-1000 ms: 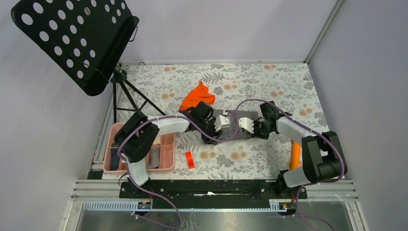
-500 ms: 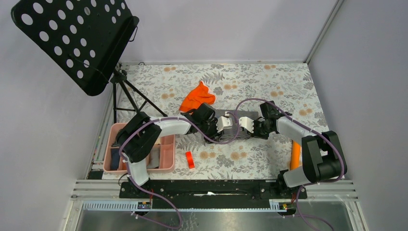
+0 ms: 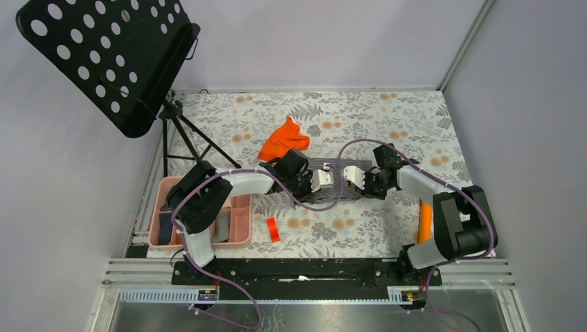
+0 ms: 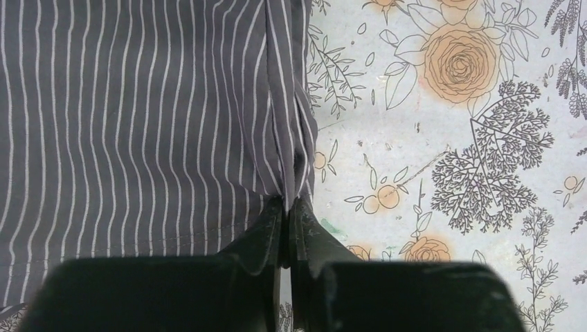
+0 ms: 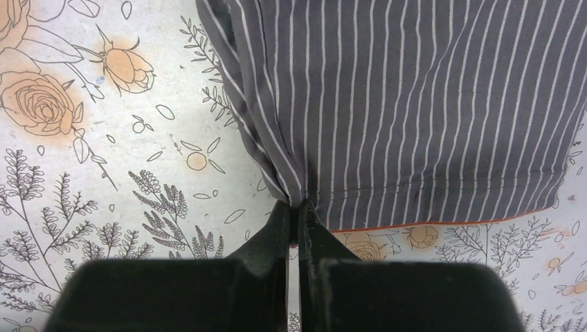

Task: Roll the underwear
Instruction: Fold the underwear at the center of the board.

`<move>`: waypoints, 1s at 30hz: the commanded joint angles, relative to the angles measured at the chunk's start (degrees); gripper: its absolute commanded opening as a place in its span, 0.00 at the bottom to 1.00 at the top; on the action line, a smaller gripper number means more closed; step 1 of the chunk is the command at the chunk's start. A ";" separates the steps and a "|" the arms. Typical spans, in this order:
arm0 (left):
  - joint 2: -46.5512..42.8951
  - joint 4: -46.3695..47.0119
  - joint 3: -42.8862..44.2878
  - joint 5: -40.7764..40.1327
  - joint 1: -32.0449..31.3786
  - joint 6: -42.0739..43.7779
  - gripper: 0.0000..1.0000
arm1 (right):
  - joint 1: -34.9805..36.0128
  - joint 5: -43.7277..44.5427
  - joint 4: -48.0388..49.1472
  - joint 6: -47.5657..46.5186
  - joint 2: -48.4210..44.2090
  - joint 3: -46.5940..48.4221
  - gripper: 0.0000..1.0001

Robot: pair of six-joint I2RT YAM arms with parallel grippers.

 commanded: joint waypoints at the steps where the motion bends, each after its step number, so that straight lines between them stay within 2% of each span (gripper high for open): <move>1: 0.05 -4.10 -0.70 -0.93 0.76 1.21 0.00 | -0.02 -0.85 -7.59 2.96 2.08 -0.25 0.00; 7: -3.40 -14.83 6.42 3.57 4.52 4.67 0.00 | -0.04 -3.85 -12.83 4.21 -2.47 2.55 0.00; 16: -0.24 -26.66 16.41 5.02 6.06 12.05 0.00 | -0.11 -5.61 -21.27 6.95 -4.24 8.57 0.00; 21: 3.73 -29.04 23.12 3.96 6.89 13.76 0.00 | -2.97 -7.71 -25.18 8.40 -0.24 13.70 0.00; 30: 11.13 -30.84 34.09 0.38 9.26 15.93 0.00 | -8.64 -11.54 -35.52 7.63 13.25 29.02 0.00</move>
